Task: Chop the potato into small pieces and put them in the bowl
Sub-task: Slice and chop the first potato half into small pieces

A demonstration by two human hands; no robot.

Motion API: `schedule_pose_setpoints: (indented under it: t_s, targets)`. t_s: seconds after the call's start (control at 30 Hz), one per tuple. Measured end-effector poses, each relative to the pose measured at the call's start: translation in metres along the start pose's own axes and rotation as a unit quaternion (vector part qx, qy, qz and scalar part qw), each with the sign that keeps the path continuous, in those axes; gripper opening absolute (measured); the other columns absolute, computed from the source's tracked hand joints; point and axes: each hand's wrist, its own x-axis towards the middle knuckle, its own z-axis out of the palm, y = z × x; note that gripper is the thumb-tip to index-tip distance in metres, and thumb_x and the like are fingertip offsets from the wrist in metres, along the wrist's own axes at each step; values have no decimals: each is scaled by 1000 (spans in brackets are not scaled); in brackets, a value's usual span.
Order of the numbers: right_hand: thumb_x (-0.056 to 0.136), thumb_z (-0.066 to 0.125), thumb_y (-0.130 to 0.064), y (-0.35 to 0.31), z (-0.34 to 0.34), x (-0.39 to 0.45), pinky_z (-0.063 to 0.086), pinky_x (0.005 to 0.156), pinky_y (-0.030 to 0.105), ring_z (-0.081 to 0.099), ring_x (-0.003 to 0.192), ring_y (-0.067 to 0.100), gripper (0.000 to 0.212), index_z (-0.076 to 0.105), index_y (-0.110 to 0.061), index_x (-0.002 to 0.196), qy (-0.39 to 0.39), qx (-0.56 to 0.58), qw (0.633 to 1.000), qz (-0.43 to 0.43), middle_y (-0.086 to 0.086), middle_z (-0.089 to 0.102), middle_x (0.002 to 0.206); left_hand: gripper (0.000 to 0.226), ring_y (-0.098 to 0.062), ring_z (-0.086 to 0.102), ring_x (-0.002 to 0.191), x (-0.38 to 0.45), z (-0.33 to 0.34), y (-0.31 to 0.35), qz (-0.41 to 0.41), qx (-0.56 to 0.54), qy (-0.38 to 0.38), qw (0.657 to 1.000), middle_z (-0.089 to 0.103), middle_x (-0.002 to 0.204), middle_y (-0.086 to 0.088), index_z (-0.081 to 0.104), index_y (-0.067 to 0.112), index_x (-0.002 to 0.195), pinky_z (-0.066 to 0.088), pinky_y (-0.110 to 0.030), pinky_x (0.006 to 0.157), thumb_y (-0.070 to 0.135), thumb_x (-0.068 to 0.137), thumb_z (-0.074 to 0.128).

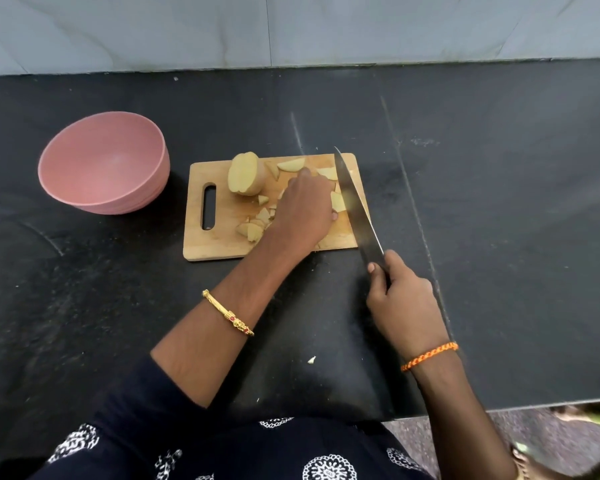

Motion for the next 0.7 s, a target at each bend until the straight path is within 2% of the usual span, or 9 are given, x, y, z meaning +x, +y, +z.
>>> schedule_pose_setpoints:
  t_s: [0.1,0.2,0.3,0.5,0.7]
  targets:
    - [98,37,-27,-6,4,1,42,59,35,49,66,34,15,36,-18,86,-10,-14,1000,7,10,51,67,36,-26,51,110,-1,1,0,-6,-15,13,1000,51,119,-12,61,10,119,42,-33,88,26,87,65]
    - [99,33,-27,-14,6,3,37,62,35,44,69,34,12,39,-17,99,-34,-61,997,24,6,40,67,30,-26,52,106,-1,3,0,-10,-25,24,999,51,116,-12,63,7,111,42,-33,85,24,86,67]
    - [100,32,-26,-20,0,5,35,64,34,41,70,34,13,38,-16,105,-56,-118,991,34,4,33,67,32,-26,52,107,-3,6,1,-16,-39,41,998,50,119,-12,63,7,114,43,-34,87,22,86,66]
    - [98,34,-26,-8,-20,-7,44,67,37,52,76,37,12,38,-16,94,-106,-124,986,34,15,53,79,31,-25,51,108,-1,6,2,-23,-49,33,998,49,122,-12,62,7,116,42,-31,87,21,88,65]
    - [98,38,-29,-6,-22,-11,46,63,40,54,70,38,19,38,-16,84,-54,-42,998,5,15,55,74,31,-25,51,110,1,3,-2,-11,-32,2,999,44,128,-13,60,7,119,42,-30,87,17,90,61]
